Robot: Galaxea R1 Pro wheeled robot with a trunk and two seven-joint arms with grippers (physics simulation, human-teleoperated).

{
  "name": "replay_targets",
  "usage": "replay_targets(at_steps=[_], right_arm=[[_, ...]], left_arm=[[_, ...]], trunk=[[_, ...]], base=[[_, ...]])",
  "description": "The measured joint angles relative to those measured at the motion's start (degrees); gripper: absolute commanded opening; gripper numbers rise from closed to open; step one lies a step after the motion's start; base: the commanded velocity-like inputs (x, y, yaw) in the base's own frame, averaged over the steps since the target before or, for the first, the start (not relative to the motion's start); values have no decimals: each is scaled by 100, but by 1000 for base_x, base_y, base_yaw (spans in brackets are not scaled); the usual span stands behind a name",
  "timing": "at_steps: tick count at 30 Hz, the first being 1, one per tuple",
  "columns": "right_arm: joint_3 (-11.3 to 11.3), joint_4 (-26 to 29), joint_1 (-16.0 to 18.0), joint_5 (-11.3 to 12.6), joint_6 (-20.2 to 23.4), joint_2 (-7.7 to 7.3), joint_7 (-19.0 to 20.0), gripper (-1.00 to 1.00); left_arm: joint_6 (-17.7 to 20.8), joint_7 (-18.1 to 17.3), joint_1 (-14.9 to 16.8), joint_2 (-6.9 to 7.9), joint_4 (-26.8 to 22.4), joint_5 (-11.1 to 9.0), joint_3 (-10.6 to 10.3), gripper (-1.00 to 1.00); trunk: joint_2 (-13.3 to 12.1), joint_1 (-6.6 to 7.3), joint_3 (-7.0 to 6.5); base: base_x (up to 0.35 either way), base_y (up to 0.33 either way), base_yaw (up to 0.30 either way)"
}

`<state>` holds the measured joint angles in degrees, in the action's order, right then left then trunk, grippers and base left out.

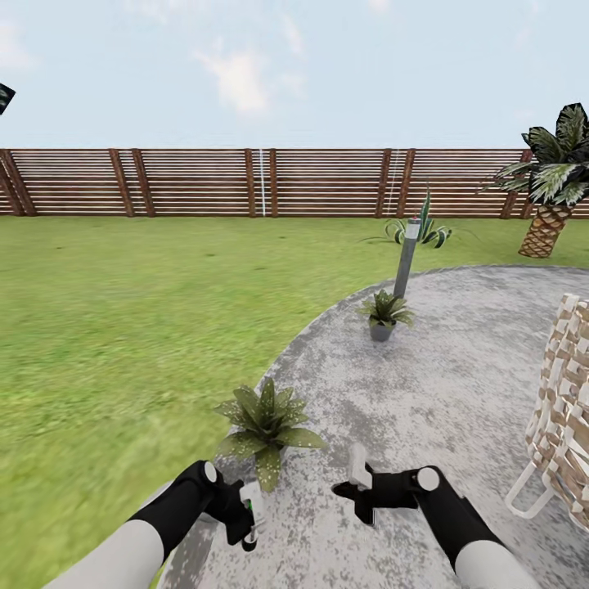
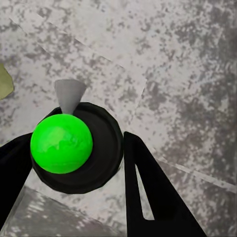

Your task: Pick up the pesticide atomizer in the garden and spray insectifuge to fully cover both potted plants in the garden.

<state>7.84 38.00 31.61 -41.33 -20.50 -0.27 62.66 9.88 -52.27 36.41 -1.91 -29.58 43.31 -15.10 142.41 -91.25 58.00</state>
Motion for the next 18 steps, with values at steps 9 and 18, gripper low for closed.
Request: replay_targets(at_steps=[9,18], right_arm=[[-16,-9,70,22,2,189,15,-100],[-17,0,70,23,2,291,15,-100]], left_arm=[[-292,52,-37,-393,0,-4,0,-100],[-284,420,-45,-619,6,-3,-4,-100]], trunk=[[0,0,0],[0,0,0]], base=[[0,0,0],[0,0,0]])
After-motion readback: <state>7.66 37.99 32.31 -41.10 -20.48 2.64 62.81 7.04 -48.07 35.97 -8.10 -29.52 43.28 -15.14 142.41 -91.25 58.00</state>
